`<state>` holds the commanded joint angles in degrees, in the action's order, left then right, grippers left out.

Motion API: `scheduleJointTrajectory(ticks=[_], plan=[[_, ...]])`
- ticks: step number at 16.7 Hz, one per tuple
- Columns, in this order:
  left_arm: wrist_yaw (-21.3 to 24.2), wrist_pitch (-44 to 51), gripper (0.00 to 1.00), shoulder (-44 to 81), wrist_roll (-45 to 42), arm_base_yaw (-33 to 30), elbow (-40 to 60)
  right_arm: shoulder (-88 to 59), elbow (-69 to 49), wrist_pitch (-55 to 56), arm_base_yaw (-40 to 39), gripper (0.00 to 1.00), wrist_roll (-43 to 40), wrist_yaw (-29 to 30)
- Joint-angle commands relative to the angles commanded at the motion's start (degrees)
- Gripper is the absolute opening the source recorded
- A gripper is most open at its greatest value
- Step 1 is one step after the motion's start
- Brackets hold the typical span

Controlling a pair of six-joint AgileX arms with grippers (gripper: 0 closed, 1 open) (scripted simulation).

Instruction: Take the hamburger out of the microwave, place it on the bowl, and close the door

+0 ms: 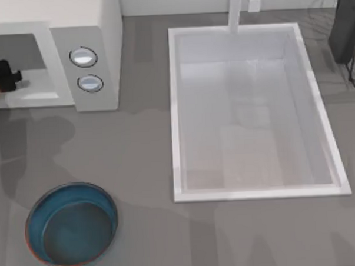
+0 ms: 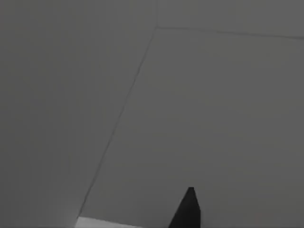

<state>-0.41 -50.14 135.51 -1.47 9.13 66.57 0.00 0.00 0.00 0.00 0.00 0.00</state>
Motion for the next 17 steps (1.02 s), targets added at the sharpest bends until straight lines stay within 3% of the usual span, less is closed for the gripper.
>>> scheduleJointTrajectory(ticks=[4, 12, 17], plan=[[1.3, -4.8, 0.00, -2.2, -0.5, 1.4, -6.3, 0.0, 0.0, 0.0, 0.0, 1.00, 0.0, 0.0], [6.7, -24.2, 0.00, -12.0, -2.4, 7.3, -38.5, 0.0, 0.0, 0.0, 0.0, 1.00, 0.0, 0.0], [8.9, -31.9, 0.00, -16.2, -3.2, 9.6, -48.4, 0.0, 0.0, 0.0, 0.0, 1.00, 0.0, 0.0]])
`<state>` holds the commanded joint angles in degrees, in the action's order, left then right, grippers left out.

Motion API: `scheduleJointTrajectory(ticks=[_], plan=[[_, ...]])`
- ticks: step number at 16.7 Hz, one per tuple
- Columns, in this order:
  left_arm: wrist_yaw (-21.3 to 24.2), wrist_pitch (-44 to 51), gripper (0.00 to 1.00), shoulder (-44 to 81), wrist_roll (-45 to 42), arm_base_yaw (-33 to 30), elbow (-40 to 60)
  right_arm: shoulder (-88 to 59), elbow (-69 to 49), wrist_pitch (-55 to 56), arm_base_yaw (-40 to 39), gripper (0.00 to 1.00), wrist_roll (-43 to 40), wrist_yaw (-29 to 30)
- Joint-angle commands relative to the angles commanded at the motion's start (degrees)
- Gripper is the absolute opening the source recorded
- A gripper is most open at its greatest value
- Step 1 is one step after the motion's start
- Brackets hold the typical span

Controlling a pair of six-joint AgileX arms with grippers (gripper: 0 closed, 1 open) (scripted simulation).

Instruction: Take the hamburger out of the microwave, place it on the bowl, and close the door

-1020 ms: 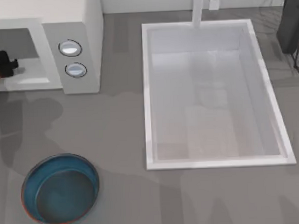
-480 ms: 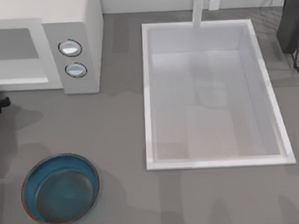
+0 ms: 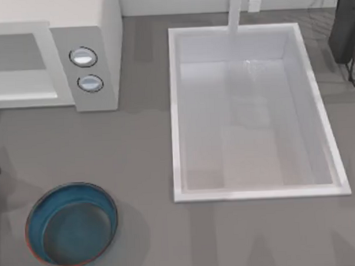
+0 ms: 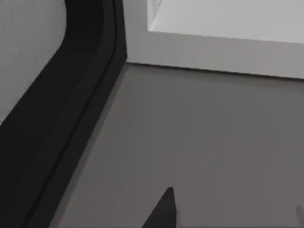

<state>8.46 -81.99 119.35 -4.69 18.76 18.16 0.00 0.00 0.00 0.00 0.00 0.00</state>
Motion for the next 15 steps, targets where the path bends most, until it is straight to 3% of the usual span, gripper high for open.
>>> scheduleJointTrajectory(ticks=[7, 15], plan=[[-0.1, 1.8, 0.00, -1.8, -0.1, -0.3, 0.4, 0.0, 0.0, 0.0, 0.0, 1.00, 0.0, 0.0], [-0.3, 24.2, 0.00, -21.6, -0.1, -0.3, 2.5, 0.0, 0.0, 0.0, 0.0, 1.00, 0.0, 0.0]])
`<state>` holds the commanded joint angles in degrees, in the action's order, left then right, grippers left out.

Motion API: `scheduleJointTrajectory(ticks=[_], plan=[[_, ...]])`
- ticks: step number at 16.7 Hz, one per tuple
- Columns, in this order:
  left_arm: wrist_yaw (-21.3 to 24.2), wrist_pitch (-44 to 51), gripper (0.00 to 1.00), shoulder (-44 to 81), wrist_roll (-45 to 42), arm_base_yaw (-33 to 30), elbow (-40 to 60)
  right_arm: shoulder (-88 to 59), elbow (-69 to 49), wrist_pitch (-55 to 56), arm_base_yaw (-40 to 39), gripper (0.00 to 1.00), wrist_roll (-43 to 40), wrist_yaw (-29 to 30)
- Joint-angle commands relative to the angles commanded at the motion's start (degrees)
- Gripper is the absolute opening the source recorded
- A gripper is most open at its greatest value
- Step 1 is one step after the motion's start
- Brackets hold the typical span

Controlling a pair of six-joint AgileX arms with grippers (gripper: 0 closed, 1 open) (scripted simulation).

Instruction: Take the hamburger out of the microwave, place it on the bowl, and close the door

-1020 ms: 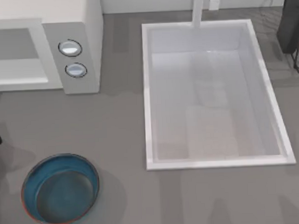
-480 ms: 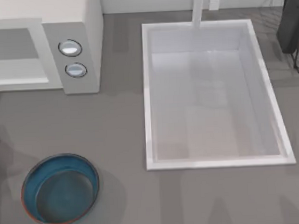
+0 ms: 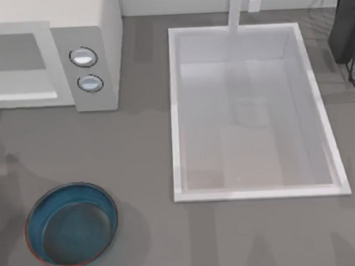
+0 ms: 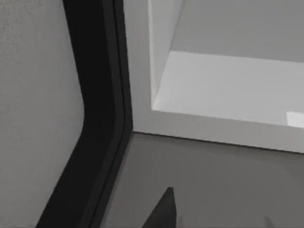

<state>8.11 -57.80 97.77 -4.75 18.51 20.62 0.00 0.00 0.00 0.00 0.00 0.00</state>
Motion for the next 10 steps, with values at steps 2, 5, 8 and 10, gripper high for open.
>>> scheduleJointTrajectory(ticks=[2, 5, 8, 10], plan=[[-0.1, 6.3, 0.00, -5.6, 0.0, 0.0, 0.6, 0.0, 0.0, 0.0, 0.0, 1.00, 0.0, 0.0], [-0.1, 13.7, 0.00, -12.2, 0.0, 0.1, 1.4, 0.0, 0.0, 0.0, 0.0, 1.00, 0.0, 0.0], [-0.2, 16.4, 0.00, -14.7, 0.0, 0.1, 1.7, 0.0, 0.0, 0.0, 0.0, 1.00, 0.0, 0.0], [-0.2, 16.4, 0.00, -14.7, 0.0, 0.1, 1.7, 0.0, 0.0, 0.0, 0.0, 1.00, 0.0, 0.0]])
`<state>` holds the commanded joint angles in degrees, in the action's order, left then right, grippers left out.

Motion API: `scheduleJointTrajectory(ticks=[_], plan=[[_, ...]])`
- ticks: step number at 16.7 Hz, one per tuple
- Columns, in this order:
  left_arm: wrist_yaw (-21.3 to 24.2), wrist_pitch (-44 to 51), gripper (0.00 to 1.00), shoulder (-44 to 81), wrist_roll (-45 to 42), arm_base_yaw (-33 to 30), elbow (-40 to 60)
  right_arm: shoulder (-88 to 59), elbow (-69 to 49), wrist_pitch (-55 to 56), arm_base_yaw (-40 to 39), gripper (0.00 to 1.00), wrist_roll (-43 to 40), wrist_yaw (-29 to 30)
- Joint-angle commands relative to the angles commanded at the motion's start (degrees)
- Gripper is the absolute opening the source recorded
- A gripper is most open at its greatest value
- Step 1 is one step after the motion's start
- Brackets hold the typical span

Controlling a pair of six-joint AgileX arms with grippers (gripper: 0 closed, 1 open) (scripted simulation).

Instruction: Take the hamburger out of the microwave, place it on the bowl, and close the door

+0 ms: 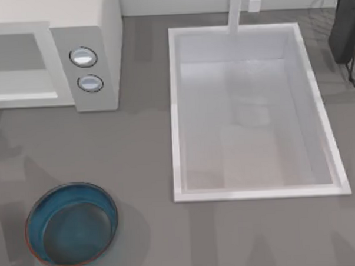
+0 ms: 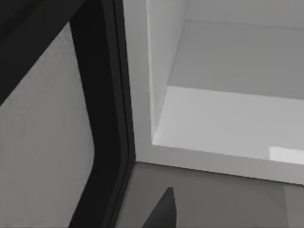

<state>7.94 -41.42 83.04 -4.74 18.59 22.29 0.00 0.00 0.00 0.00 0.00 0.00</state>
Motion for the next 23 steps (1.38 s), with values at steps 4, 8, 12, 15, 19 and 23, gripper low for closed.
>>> scheduleJointTrajectory(ticks=[4, 8, 12, 15, 19, 23], plan=[[-0.4, 1.5, 0.00, 0.7, 1.5, -0.8, 1.1, 0.0, 0.0, 0.0, 0.0, 1.00, 0.0, 0.0], [-2.8, 11.3, 0.00, 3.7, 11.7, -5.4, 8.4, 0.0, 0.0, 0.0, 0.0, 1.00, 0.0, 0.0], [-7.3, 28.7, 0.00, 9.1, 31.5, -13.3, 19.6, 0.0, 0.0, 0.0, 0.0, 1.00, 0.0, 0.0], [-11.8, 45.0, 0.00, 14.1, 51.7, -20.7, 29.0, 0.0, 0.0, 0.0, 0.0, 1.00, 0.0, 0.0], [-19.0, 68.7, 0.00, 21.4, 82.7, -31.6, 40.6, 0.0, 0.0, 0.0, 0.0, 1.00, 0.0, 0.0], [-26.6, 92.2, 0.00, 29.1, 113.8, -42.5, 49.4, 0.0, 0.0, 0.0, 0.0, 1.00, 0.0, 0.0]])
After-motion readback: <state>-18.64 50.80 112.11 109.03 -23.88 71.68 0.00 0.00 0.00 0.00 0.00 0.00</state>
